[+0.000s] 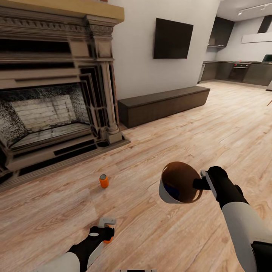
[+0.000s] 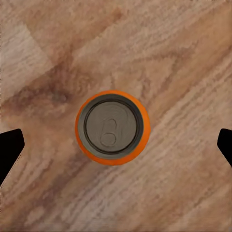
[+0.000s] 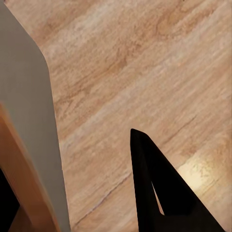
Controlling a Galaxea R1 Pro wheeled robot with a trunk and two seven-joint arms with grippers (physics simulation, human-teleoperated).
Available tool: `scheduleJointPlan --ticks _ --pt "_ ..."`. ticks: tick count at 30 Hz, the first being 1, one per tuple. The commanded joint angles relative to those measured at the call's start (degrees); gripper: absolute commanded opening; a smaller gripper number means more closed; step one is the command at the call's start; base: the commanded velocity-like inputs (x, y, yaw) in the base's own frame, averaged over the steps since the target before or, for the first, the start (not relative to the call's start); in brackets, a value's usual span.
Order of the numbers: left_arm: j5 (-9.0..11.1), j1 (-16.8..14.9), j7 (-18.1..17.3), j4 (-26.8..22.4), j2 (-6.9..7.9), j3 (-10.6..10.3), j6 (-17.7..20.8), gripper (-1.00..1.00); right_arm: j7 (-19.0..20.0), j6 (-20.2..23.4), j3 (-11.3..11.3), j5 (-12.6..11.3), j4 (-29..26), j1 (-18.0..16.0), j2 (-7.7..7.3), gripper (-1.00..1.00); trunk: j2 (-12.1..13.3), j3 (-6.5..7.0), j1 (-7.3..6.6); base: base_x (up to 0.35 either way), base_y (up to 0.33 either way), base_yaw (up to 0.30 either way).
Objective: Put the three can of soda from the living room inside the tash can in the kitchen.
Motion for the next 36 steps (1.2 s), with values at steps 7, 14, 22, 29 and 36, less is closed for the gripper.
scheduleJointPlan --ticks 7,14,22,29,36 --pt "0.1 0.1 0.0 0.0 0.0 0.0 0.0 1.0 0.2 0.0 0.1 -1.6 0.0 0.0 0.01 -1.0 0.0 0.01 -0.01 0.135 0.054 0.0" --pt "0.1 0.1 0.1 0.0 0.0 0.0 -0.1 1.0 0.2 0.0 0.1 -1.6 0.0 0.0 0.01 -1.0 0.0 0.01 -0.01 0.014 0.005 0.0" --pt "0.1 0.1 0.1 0.0 0.0 0.0 0.0 1.0 0.2 0.0 0.2 -1.6 0.0 0.0 0.09 -1.0 -0.1 -1.54 0.17 0.001 0.0 0.0" --pt "0.0 0.1 0.1 0.0 0.0 0.0 0.0 1.0 0.2 0.0 0.2 -1.6 0.0 0.0 0.1 -1.0 -0.1 -1.54 0.17 0.001 0.0 0.0" --pt "0.0 0.1 0.1 0.0 0.0 0.0 0.2 1.0 0.2 0.0 0.2 -1.6 0.0 0.0 0.17 -1.0 -0.1 -1.54 0.17 0.157 0.0 0.0"
